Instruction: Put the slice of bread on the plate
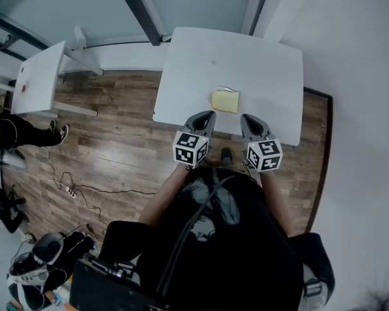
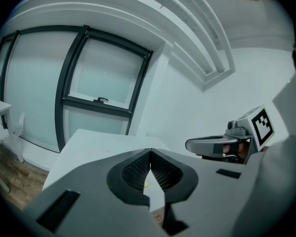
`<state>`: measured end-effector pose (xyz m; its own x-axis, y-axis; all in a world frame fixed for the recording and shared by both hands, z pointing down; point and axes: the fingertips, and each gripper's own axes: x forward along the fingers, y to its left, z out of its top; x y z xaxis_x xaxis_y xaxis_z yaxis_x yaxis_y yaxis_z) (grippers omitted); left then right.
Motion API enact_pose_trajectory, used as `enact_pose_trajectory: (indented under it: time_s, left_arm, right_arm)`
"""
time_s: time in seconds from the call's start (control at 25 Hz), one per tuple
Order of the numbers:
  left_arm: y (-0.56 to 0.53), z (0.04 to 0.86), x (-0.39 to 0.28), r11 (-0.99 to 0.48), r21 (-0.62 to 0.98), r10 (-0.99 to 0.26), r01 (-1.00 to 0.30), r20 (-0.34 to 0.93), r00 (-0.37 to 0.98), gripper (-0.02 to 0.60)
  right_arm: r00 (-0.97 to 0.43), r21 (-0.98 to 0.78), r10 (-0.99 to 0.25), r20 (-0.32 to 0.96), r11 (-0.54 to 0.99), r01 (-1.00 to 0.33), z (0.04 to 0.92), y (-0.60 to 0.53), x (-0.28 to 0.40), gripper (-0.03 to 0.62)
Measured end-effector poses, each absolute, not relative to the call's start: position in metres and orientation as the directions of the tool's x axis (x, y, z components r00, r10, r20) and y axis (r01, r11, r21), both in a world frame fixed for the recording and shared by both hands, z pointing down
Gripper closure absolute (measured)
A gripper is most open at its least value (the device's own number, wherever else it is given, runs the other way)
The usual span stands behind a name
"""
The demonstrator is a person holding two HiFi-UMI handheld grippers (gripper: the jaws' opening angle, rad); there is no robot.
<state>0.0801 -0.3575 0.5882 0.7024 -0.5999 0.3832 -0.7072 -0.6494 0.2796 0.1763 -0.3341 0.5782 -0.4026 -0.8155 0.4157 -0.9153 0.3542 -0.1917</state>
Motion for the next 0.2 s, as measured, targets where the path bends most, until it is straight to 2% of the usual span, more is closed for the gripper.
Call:
enact_pose_trajectory:
  time_s: [0.2]
  left_arm:
    - [-0.3538, 0.5897, 0.0806, -0.653, 0.279, -0.597, -0.704, 0.383, 0.705, 0.575]
  right_arm:
    - [-0.402, -0.191, -0.814, 0.419, 0.354, -0.916, 0.5819, -0.3281, 0.1753, 0.586]
